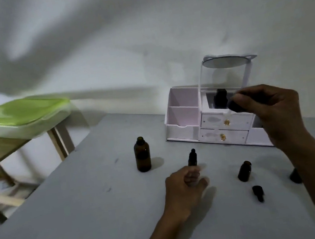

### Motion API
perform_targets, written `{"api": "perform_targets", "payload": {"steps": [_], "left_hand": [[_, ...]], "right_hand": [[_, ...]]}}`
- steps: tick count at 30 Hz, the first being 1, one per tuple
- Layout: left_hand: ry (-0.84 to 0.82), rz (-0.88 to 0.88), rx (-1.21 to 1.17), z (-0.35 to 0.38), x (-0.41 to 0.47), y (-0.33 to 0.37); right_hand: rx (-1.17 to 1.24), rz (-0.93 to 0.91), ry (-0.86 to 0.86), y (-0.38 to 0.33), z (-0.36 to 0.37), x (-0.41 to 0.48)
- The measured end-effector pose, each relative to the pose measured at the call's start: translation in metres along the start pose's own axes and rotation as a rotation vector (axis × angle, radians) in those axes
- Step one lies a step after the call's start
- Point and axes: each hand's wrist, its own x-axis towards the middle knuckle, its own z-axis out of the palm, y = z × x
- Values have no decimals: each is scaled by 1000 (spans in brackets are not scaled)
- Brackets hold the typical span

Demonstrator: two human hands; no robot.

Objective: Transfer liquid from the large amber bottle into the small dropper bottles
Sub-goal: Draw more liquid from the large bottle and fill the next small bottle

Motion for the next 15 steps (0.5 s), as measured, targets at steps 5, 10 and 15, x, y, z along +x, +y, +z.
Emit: {"api": "perform_targets", "payload": {"steps": [5, 10, 15], "left_hand": [[249, -43, -48, -68, -7, -12], [449, -49, -20, -110, 4, -22], [476, -43, 9, -121, 19, -27]], "right_hand": [[127, 34, -88, 1, 66, 4], [152, 52, -156, 8, 119, 7], [158, 44, -192, 11, 148, 11]]}}
